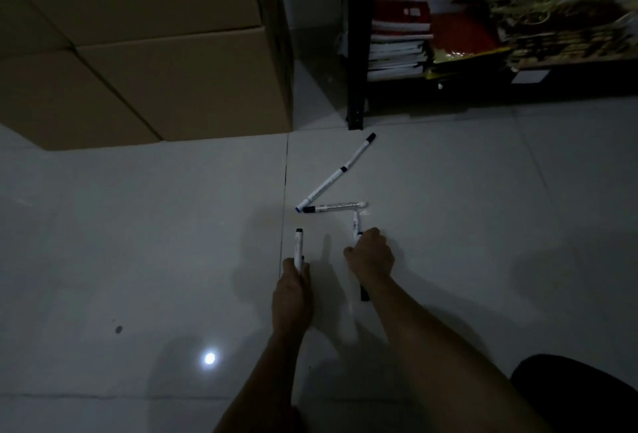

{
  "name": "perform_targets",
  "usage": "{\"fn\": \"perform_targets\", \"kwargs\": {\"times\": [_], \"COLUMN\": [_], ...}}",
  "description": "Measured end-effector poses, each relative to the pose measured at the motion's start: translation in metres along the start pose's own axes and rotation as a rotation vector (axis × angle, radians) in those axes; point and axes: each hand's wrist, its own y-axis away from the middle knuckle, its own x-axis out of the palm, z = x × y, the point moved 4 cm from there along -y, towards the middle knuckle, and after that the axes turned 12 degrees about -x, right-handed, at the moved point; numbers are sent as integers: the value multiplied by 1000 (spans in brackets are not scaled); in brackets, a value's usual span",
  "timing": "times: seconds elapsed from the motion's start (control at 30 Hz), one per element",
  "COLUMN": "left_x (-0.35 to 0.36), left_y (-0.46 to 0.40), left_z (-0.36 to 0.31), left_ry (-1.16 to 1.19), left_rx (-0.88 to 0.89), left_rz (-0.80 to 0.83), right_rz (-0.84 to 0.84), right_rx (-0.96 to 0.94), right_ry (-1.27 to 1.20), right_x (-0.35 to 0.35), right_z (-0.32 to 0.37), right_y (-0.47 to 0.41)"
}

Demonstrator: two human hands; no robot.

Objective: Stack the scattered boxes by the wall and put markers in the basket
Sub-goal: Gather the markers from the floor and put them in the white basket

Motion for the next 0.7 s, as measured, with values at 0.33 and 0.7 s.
{"fn": "perform_targets", "kwargs": {"times": [0.33, 0.7], "left_x": [-41, -28], "left_y": [-46, -32], "left_z": [-81, -189], "left_ry": [82, 444], "left_rx": [110, -103], "left_rz": [25, 278], "right_rz": [33, -269], "right_rx": [165, 49], "right_ry": [-385, -791], "right_x": [-14, -115], "right_z": [10, 31], "right_y": [8, -10]}}
